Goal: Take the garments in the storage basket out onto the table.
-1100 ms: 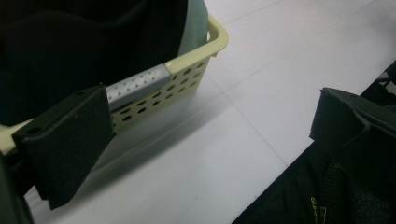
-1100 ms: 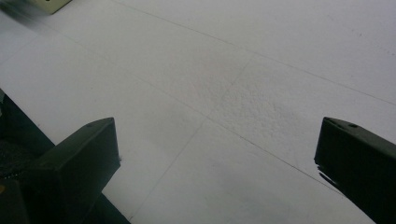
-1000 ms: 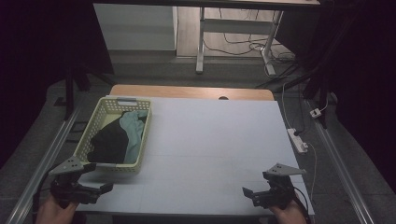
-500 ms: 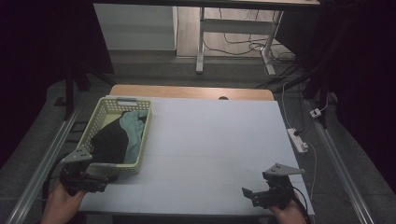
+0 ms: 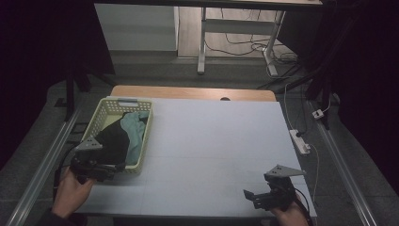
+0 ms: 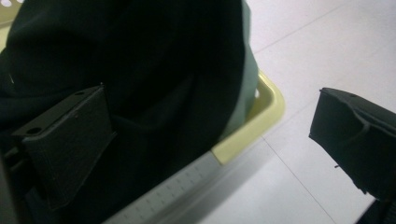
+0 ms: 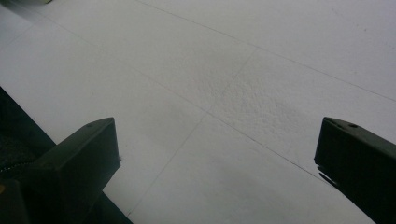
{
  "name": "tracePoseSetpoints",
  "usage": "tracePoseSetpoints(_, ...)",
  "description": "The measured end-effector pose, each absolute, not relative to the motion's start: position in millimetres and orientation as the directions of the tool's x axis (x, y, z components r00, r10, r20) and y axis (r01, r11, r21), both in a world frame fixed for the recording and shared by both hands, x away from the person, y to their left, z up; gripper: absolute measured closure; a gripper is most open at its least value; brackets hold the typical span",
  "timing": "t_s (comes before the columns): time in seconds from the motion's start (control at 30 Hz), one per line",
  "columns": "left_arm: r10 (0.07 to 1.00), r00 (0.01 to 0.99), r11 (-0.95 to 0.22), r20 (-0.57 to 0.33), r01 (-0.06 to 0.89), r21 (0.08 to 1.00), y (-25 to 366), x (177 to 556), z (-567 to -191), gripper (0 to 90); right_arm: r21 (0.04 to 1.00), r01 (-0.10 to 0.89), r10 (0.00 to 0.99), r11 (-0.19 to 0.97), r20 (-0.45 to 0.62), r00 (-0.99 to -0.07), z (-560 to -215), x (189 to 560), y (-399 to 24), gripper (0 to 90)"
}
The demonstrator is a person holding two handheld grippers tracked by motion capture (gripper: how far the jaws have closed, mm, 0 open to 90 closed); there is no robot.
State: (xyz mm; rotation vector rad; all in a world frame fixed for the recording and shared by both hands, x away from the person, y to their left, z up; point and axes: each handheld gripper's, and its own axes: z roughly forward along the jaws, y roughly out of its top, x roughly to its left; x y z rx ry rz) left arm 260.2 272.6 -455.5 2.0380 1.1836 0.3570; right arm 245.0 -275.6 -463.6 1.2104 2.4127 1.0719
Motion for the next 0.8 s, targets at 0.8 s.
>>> tracePoseSetpoints(0.8,0.864,0.5,-0.369,-0.064,0.713,0.597,269.7,339.4,-461.4,0.0,0.688,0.603,0.768,0.403,0.105,-0.632,-464.5,246.0,-273.9,0.0)
